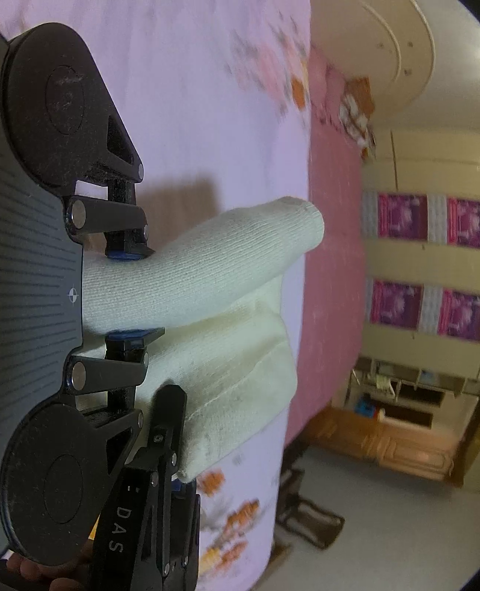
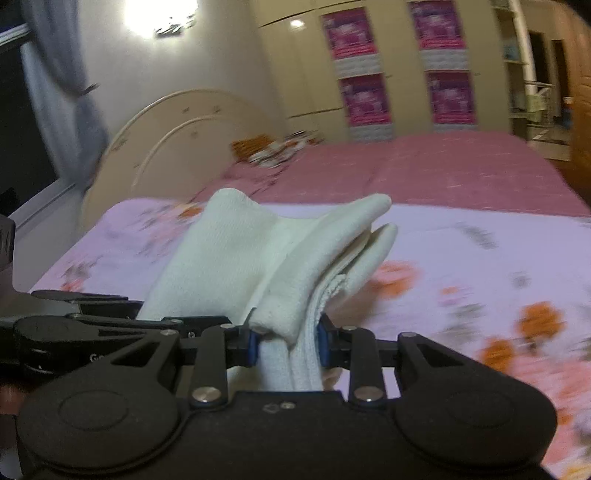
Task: Fold small clothes
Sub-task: 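Close both tools on the sweater edge and fold it over the bundle, then open both tools and release the folded sweater onto the sheet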
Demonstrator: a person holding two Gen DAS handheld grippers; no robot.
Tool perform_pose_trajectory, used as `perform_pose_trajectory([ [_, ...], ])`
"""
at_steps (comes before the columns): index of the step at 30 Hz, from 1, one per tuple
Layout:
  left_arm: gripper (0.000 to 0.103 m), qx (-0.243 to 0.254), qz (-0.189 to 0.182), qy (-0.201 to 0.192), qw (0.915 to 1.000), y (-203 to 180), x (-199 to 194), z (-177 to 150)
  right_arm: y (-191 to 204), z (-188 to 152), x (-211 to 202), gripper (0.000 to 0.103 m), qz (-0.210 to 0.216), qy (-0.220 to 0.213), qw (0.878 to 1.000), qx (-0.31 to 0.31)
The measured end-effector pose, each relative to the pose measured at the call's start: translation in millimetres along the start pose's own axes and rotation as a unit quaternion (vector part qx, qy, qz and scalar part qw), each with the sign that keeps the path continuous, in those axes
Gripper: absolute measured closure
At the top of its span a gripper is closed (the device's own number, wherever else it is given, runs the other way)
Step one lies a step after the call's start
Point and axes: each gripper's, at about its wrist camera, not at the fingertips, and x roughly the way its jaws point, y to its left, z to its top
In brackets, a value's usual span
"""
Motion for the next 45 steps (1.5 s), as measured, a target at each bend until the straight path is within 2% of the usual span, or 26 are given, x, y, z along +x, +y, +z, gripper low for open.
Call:
perform_pose_trajectory([
  [3, 0.070, -0.008, 0.019, 0.004, 0.9998, 31, -12, -16, 28, -7, 12, 0.075, 0.016, 0.012, 1.000, -0.007],
  [7, 0.070, -0.029, 0.028, 0.014, 0.9991, 54, -21, -41, 56, -17, 20, 0.075, 0.034, 0.025, 0.999, -0.011],
  [11, 0.070, -0.054, 0.011, 0.020, 0.9983, 60, -21, -61, 64, -28, 22, 0.075, 0.032, 0.039, 0.999, -0.015],
  [13, 0.068, -0.075, -0.002, 0.014, 0.9971, 63, -21, -68, 56, -31, 23, 0.074, 0.029, 0.048, 0.998, 0.005],
  [16, 0.054, -0.094, -0.007, 0.013, 0.9955, 68, -15, -77, 46, -40, 23, 0.074, 0.028, 0.058, 0.998, 0.028],
  [18, 0.034, -0.115, -0.008, 0.008, 0.9933, 76, -10, -84, 40, -45, 28, 0.074, 0.027, 0.065, 0.996, 0.046],
  [20, 0.023, -0.136, -0.005, 0.003, 0.9907, 82, -9, -91, 31, -50, 31, 0.073, 0.034, 0.067, 0.994, 0.075],
  [22, 0.022, -0.146, -0.014, -0.012, 0.9891, 89, -11, -98, 23, -55, 34, 0.070, 0.040, 0.066, 0.992, 0.099],
  [24, 0.021, -0.151, -0.008, -0.022, 0.9883, 92, -15, -102, 17, -57, 35, 0.066, 0.043, 0.065, 0.991, 0.113],
  [26, 0.021, -0.163, 0.014, -0.035, 0.9860, 96, -25, -104, 14, -55, 31, 0.055, 0.039, 0.067, 0.989, 0.123],
  [28, 0.021, -0.173, 0.037, -0.052, 0.9829, 100, -41, -108, 14, -51, 17, 0.051, 0.016, 0.051, 0.992, 0.112],
  [30, 0.021, -0.175, 0.052, -0.074, 0.9804, 98, -61, -112, 18, -48, -1, 0.059, 0.012, 0.036, 0.996, 0.086],
  [33, 0.021, -0.162, 0.044, -0.087, 0.9820, 82, -73, -117, 28, -49, -24, 0.067, 0.018, 0.019, 0.998, 0.050],
  [35, 0.021, -0.131, 0.045, -0.072, 0.9877, 67, -66, -118, 37, -51, -28, 0.071, 0.033, 0.017, 0.999, 0.032],
  [38, 0.021, -0.104, 0.062, -0.021, 0.9924, 50, -42, -127, 44, -59, -15, 0.077, 0.003, 0.047, 0.999, 0.017],
  [39, 0.021, -0.103, 0.065, -0.010, 0.9924, 51, -37, -132, 40, -61, -9, 0.077, -0.011, 0.062, 0.998, 0.019],
  [41, 0.021, -0.105, 0.073, -0.015, 0.9917, 48, -42, -136, 32, -67, -6, 0.071, -0.028, 0.072, 0.997, 0.029],
  [45, 0.021, -0.111, 0.066, -0.030, 0.9911, 38, -67, -143, 39, -65, -35, 0.074, -0.015, 0.051, 0.998, 0.022],
])
